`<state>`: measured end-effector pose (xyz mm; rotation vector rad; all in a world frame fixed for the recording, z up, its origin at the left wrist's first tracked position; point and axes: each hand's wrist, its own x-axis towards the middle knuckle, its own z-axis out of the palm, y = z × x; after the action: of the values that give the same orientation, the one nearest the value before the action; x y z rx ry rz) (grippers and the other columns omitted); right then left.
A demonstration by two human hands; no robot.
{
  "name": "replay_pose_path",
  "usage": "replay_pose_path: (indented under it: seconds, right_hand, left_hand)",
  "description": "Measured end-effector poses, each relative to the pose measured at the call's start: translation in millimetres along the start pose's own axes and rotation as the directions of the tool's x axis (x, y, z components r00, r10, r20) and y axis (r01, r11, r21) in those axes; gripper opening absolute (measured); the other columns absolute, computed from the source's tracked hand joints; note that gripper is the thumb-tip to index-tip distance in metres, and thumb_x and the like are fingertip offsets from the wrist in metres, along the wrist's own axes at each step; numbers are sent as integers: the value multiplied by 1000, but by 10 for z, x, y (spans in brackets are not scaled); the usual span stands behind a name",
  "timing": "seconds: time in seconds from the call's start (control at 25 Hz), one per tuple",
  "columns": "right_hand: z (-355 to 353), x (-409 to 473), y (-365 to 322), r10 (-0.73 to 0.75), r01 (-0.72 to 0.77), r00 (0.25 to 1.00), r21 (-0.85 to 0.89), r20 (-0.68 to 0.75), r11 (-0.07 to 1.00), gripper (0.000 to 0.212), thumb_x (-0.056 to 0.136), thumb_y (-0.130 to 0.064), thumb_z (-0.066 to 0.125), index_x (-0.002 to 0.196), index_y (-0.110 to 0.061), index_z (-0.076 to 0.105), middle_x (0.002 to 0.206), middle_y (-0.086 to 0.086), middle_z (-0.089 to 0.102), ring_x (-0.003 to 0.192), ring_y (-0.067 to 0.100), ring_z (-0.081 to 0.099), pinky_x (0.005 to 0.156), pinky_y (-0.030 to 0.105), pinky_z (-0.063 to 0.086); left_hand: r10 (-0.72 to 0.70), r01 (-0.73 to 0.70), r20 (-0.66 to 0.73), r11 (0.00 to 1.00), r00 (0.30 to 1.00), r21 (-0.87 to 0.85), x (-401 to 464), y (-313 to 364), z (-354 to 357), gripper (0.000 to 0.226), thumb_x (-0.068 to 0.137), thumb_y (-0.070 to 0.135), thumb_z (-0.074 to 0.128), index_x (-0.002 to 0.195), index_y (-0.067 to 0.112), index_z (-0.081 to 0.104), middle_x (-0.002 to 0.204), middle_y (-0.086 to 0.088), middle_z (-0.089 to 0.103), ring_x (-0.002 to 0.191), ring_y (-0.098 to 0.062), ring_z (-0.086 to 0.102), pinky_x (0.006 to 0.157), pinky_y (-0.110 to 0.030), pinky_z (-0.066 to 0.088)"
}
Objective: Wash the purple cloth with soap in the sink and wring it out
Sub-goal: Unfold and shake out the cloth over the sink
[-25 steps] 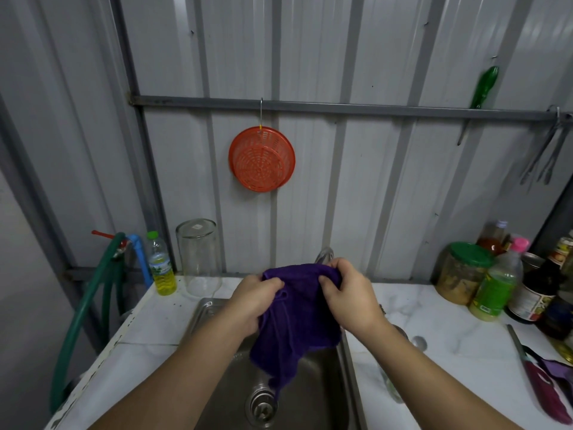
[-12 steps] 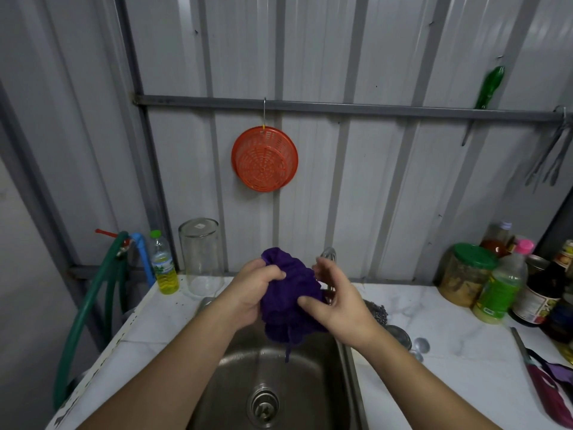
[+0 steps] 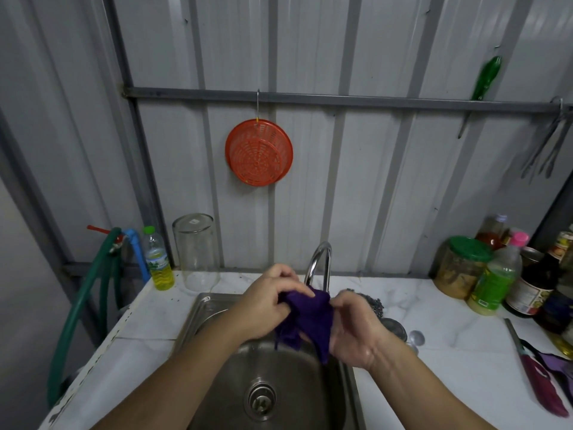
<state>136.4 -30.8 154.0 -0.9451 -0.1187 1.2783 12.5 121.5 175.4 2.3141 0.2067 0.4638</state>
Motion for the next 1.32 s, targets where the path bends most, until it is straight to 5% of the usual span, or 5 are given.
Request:
replay_pose_path:
  seconds: [0.12, 0.32, 0.52, 0.92, 1.32]
  right_hand:
    - [-60, 28, 79, -69, 69, 998, 27, -9, 997, 44, 94, -19, 59, 129, 6, 58, 124, 28, 66, 104, 41, 67, 94, 53, 54]
    - [-259, 64, 316, -181, 173, 977, -70, -115, 982, 49, 83, 2, 70, 130, 4, 56, 116, 31, 70, 99, 42, 72, 77, 51, 63]
    - [-511, -135, 522, -261, 252, 961, -104, -88, 962, 45, 83, 2, 72, 127, 4, 62, 124, 34, 65, 104, 42, 69, 85, 48, 62]
    - [-1606, -756, 974, -323, 215, 799, -261, -507, 941, 33, 87, 0, 72, 120, -2, 63, 112, 22, 73, 102, 38, 73, 89, 50, 60]
    - [-2533, -1123, 1080, -288, -143, 615, -464, -734, 874, 21, 91, -13, 72, 112, -9, 70, 102, 9, 75, 87, 23, 75, 78, 36, 64]
  left_hand:
    - [29, -30, 113, 999, 993, 13, -124, -81, 203, 67, 74, 0, 51, 131, 34, 60, 126, 8, 56, 119, -6, 55, 102, -21, 46]
    - [-389, 318, -122, 866, 913, -386, -164, -110, 467, 38, 86, 33, 69, 121, 31, 55, 118, 2, 65, 105, -14, 67, 87, -31, 58]
    - [-553, 513, 209, 480, 807, -711, -264, -105, 782, 37, 87, 15, 75, 122, 8, 64, 111, -18, 74, 99, -36, 73, 84, -54, 60]
    - [-584, 712, 437, 407, 684, -572, -275, 40, 2037, 16, 93, -2, 64, 108, 1, 66, 96, -18, 75, 83, -29, 73, 80, -44, 60]
    - [-654, 873, 581, 398, 485, -282, -273, 244, 3003, 11, 94, 15, 68, 93, 5, 64, 83, -16, 74, 66, -27, 72, 46, -29, 58]
